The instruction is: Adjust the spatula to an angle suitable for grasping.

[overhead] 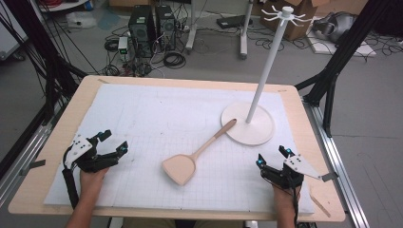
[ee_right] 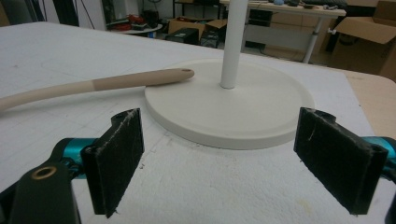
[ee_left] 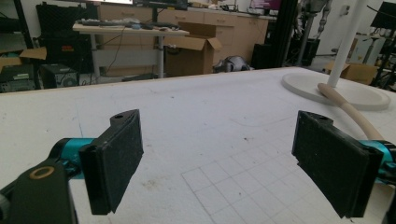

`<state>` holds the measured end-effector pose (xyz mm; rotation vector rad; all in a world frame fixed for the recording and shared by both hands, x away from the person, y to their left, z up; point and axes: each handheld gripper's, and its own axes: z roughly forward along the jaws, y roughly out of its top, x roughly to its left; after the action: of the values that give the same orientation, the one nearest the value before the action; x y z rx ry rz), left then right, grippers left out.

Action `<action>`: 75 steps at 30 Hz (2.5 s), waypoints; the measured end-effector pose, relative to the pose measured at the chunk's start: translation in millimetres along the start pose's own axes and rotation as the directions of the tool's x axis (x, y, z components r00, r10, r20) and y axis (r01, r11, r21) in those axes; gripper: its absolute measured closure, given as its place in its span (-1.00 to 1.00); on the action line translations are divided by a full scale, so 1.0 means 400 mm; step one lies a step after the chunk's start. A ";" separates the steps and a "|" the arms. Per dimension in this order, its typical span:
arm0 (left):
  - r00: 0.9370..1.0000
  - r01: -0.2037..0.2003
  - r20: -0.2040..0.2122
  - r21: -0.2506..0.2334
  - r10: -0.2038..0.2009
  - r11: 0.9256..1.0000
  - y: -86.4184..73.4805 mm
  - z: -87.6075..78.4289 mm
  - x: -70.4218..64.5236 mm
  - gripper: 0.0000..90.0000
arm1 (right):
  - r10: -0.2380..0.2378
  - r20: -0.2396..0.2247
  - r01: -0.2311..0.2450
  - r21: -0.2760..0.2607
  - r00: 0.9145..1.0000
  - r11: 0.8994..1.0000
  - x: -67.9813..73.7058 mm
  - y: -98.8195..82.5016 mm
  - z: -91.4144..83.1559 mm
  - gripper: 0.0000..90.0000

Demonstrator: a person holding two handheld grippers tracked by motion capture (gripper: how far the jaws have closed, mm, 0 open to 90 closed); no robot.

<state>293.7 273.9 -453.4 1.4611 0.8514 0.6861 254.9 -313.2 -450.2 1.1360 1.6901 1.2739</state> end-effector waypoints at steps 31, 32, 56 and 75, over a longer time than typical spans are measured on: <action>1.000 -0.007 0.001 0.003 0.007 1.000 0.000 0.000 0.000 -0.61 | -0.002 0.010 0.002 0.002 1.000 1.000 0.001 0.000 0.000 -0.67; 1.000 -0.007 0.001 0.003 0.007 1.000 0.000 0.000 0.000 -0.61 | -0.002 0.009 0.002 0.001 1.000 1.000 0.002 0.000 0.000 -0.67; 1.000 0.008 -0.010 0.001 -0.008 1.000 0.000 -0.001 0.002 -0.57 | -0.004 0.011 0.004 0.000 1.000 1.000 0.002 0.000 0.000 -0.67; 1.000 0.000 -0.008 0.034 0.000 0.999 0.029 0.018 -0.022 -0.59 | 0.002 0.014 -0.002 0.013 1.000 1.000 0.003 0.001 0.004 -0.67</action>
<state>296.1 262.9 -441.7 1.4893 0.8726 0.6806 255.9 -311.4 -450.1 1.1519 1.6894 1.2557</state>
